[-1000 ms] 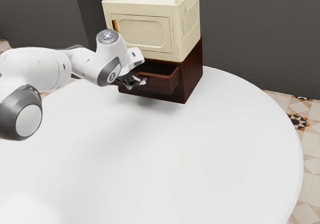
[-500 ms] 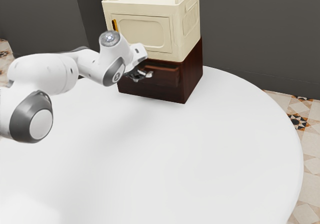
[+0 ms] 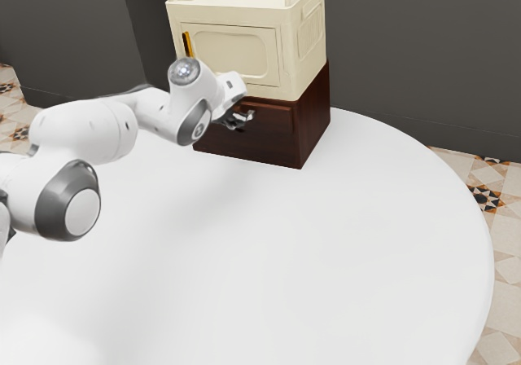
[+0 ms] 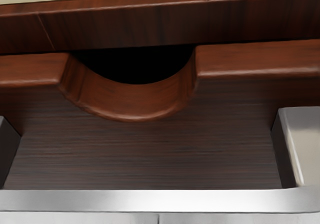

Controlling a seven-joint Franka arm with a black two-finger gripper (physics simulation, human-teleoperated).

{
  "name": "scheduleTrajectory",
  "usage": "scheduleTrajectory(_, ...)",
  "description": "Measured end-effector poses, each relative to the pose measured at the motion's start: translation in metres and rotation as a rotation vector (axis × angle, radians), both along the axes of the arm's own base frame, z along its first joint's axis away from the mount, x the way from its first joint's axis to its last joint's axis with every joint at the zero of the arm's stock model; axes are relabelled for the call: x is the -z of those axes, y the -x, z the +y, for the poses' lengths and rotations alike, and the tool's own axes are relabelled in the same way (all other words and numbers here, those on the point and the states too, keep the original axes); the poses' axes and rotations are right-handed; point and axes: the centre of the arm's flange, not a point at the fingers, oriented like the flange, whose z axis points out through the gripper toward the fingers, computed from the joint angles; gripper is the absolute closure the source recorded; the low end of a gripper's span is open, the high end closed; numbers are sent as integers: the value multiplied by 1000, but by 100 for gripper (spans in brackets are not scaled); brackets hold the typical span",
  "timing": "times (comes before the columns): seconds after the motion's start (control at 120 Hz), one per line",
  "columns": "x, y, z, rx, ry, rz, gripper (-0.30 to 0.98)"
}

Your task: Push the drawer handle with one arm to close the drawer

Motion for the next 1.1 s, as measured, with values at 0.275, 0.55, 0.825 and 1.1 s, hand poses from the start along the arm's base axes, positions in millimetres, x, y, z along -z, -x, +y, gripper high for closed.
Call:
scheduleTrajectory(0.275, -4, -6, 0, 6, 6, -38, 78)
scheduleTrajectory(0.55, -52, 33, -42, 39, -10, 80, 79)
scheduleTrajectory(0.825, -184, 137, -98, 69, -18, 230, 79)
scheduleTrajectory(1.1, -199, 199, -91, 18, -25, 475, 39)
